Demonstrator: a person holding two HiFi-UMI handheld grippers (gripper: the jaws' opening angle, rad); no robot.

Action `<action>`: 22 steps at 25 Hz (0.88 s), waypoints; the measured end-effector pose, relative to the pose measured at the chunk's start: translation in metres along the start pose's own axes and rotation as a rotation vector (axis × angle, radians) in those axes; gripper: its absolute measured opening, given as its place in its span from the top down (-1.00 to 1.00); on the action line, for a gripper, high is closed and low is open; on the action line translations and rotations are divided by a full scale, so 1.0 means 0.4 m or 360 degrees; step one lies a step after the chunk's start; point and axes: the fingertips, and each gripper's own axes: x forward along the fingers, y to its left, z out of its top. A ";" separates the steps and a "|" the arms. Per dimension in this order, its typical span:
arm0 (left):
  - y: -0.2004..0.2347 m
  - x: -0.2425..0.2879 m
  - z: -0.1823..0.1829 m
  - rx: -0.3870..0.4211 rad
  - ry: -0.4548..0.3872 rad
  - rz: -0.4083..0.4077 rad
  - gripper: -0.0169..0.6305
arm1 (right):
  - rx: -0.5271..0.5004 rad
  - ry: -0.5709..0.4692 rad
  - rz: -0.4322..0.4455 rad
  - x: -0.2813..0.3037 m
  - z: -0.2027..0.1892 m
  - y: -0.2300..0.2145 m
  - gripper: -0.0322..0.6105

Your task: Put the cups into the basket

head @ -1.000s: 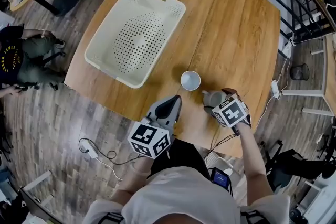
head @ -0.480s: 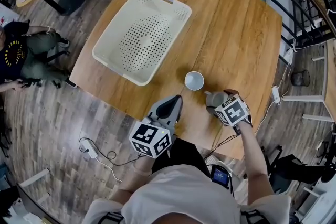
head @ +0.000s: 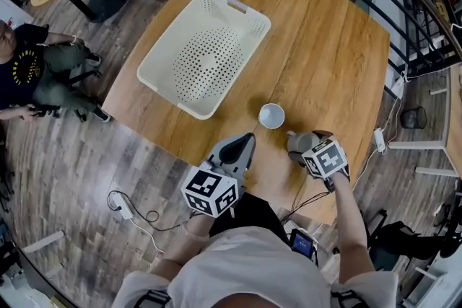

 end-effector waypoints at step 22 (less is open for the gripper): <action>0.035 -0.038 0.106 -0.0023 -0.0182 0.0024 0.92 | -0.0439 -0.0175 0.0002 -0.383 0.366 0.020 -0.39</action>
